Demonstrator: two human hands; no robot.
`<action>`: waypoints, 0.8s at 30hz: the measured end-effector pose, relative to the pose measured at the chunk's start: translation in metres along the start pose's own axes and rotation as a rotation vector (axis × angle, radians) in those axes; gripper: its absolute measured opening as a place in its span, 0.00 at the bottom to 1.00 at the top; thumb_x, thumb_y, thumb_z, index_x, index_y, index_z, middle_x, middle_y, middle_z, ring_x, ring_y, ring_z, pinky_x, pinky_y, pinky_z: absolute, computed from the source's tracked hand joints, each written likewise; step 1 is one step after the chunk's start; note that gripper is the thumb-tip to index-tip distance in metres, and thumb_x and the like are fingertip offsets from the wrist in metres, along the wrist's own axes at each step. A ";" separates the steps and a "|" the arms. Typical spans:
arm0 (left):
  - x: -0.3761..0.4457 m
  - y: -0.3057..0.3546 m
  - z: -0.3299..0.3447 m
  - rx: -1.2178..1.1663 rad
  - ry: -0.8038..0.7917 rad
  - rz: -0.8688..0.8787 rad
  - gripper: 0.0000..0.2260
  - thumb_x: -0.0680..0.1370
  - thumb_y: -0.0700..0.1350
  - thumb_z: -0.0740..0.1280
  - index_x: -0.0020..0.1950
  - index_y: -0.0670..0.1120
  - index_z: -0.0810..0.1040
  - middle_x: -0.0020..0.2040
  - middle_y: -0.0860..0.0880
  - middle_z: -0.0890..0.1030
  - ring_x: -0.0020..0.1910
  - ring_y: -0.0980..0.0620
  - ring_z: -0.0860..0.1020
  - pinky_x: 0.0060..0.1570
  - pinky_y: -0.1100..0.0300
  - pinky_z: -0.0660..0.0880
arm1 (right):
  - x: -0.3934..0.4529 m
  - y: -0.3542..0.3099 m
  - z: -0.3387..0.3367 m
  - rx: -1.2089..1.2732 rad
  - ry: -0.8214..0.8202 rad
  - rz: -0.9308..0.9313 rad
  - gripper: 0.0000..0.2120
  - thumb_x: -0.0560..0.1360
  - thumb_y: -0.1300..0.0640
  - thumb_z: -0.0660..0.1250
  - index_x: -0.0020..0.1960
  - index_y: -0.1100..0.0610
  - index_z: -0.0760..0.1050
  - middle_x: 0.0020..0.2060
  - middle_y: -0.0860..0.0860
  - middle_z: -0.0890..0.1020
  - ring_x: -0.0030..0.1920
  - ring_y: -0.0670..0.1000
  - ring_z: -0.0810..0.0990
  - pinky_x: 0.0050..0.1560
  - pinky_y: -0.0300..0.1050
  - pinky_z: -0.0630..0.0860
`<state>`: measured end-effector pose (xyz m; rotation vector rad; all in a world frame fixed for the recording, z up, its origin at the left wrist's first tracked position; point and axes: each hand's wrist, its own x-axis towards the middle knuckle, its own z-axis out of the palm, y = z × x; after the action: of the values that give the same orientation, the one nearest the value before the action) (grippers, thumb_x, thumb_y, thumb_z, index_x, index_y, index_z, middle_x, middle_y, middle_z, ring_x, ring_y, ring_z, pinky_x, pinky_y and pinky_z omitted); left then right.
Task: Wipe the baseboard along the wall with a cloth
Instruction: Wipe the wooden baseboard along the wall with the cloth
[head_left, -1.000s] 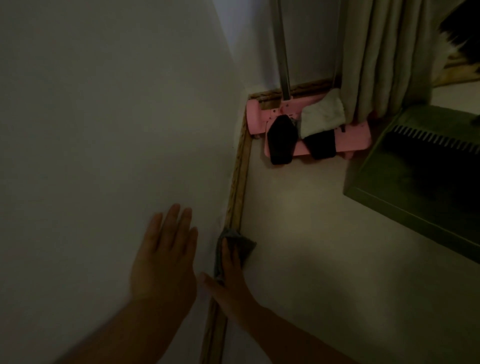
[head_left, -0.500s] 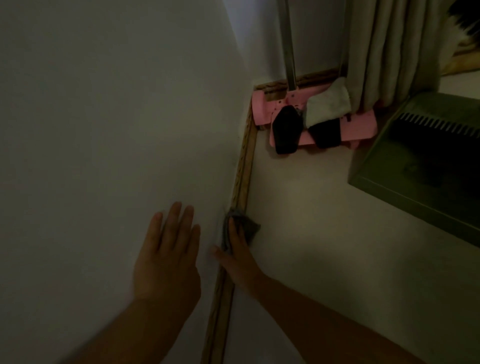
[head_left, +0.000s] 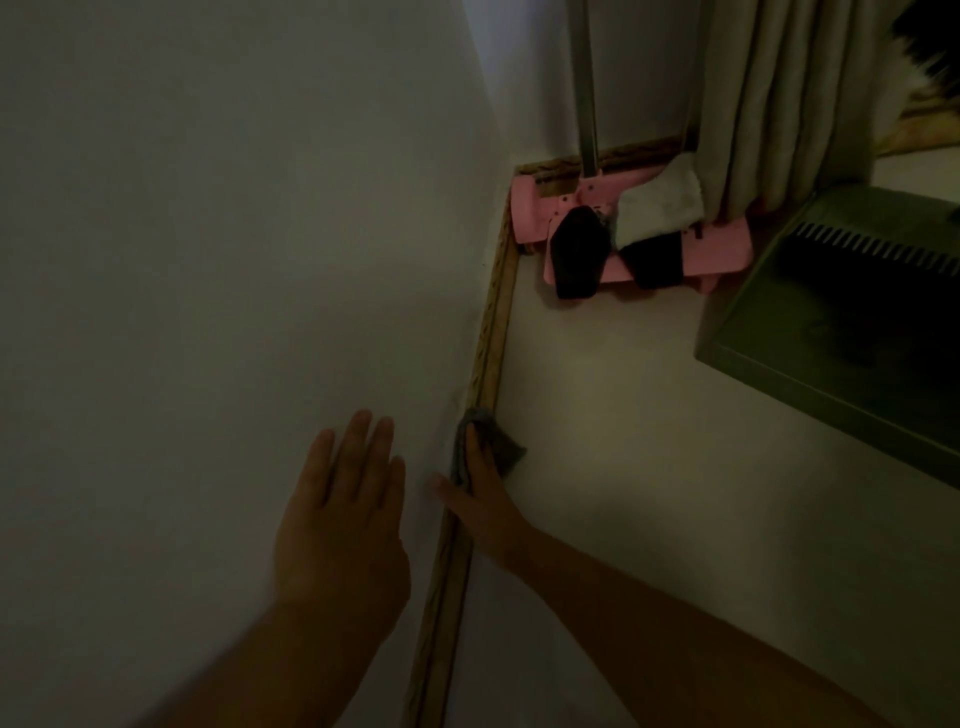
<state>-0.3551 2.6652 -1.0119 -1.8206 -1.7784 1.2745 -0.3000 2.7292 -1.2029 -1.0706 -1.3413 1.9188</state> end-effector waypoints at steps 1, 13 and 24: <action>0.000 0.000 0.000 0.002 0.002 0.002 0.30 0.80 0.55 0.44 0.74 0.44 0.33 0.71 0.40 0.26 0.68 0.37 0.25 0.57 0.39 0.19 | 0.003 -0.001 -0.001 -0.004 0.005 -0.004 0.47 0.67 0.30 0.61 0.75 0.38 0.36 0.77 0.45 0.39 0.77 0.49 0.46 0.75 0.48 0.51; 0.000 0.000 0.005 -0.037 0.081 0.004 0.30 0.80 0.56 0.45 0.71 0.42 0.33 0.71 0.38 0.27 0.69 0.37 0.25 0.57 0.40 0.19 | 0.003 0.010 0.009 0.002 0.005 -0.008 0.50 0.62 0.23 0.64 0.73 0.31 0.37 0.77 0.41 0.44 0.76 0.47 0.51 0.74 0.54 0.59; 0.001 0.001 0.007 -0.101 0.124 -0.025 0.29 0.80 0.54 0.47 0.74 0.43 0.35 0.73 0.38 0.30 0.69 0.39 0.25 0.57 0.42 0.18 | 0.032 -0.006 -0.004 -0.004 0.071 0.024 0.50 0.61 0.22 0.62 0.71 0.32 0.35 0.78 0.46 0.41 0.77 0.50 0.45 0.76 0.55 0.52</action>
<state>-0.3599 2.6630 -1.0173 -1.8805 -1.8221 1.0553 -0.3134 2.7591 -1.2070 -1.1504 -1.2997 1.8779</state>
